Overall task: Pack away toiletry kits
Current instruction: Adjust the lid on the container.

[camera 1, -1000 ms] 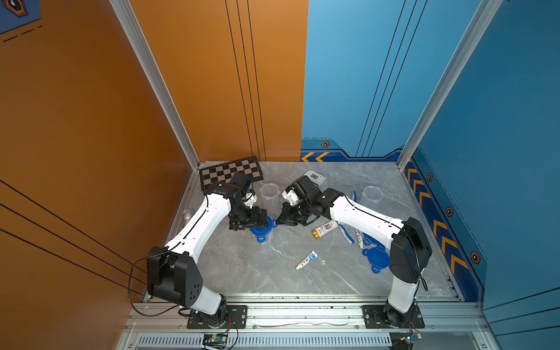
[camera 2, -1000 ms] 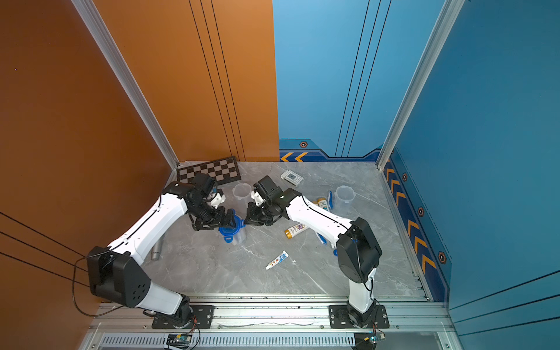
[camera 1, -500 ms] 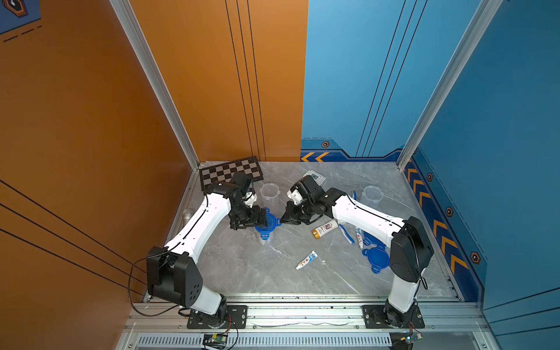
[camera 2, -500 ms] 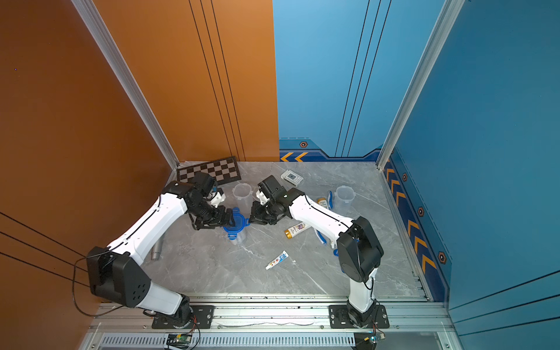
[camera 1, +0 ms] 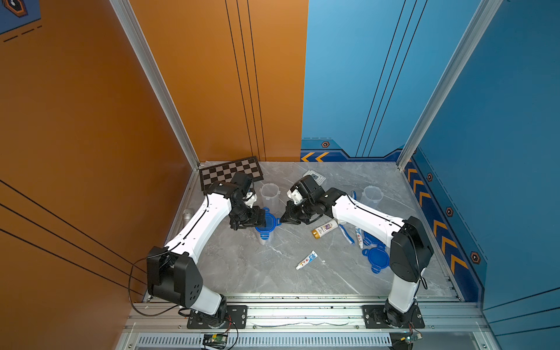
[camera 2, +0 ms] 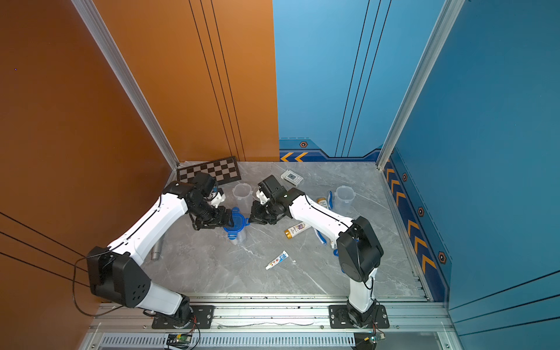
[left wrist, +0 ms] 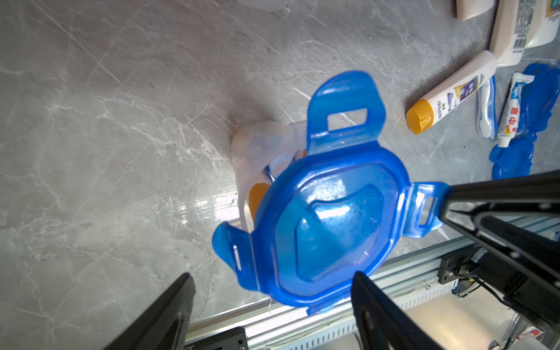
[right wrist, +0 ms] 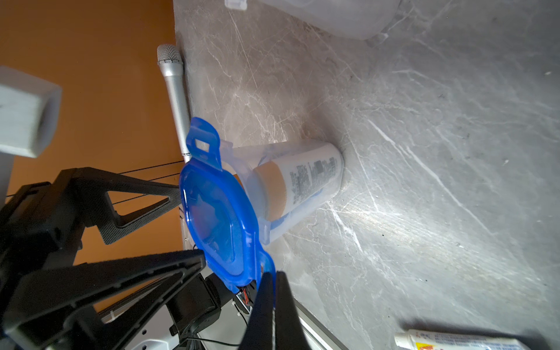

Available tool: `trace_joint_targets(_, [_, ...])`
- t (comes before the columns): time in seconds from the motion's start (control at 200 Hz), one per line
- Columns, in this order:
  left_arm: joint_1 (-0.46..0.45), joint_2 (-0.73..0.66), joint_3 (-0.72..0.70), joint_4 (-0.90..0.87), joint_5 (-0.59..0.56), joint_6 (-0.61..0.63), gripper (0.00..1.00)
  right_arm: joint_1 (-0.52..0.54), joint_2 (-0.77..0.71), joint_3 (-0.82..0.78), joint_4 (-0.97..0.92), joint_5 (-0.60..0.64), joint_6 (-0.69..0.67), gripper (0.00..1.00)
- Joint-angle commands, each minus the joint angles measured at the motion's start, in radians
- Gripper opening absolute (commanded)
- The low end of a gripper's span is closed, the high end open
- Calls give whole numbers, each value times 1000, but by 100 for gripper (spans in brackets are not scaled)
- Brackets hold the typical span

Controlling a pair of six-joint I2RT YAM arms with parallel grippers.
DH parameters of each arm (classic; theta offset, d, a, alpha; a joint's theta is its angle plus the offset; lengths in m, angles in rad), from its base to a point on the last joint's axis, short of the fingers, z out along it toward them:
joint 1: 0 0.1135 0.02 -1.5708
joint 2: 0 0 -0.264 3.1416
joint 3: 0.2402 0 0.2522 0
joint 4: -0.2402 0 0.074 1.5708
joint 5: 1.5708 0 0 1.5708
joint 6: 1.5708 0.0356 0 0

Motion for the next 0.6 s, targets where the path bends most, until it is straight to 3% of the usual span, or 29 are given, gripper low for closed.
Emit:
trace_joint_targets(0.0, [-9,0,17,-36,-22,4,81,7,32,29,18,-6,10,3])
trace_joint_targets(0.4, [-9,4,5,-36,-36,5,77,22,54,51,18,-9,21,4])
trace_joint_targets(0.596, [-10,2,5,-36,-37,6,70,29,40,63,18,-12,41,4])
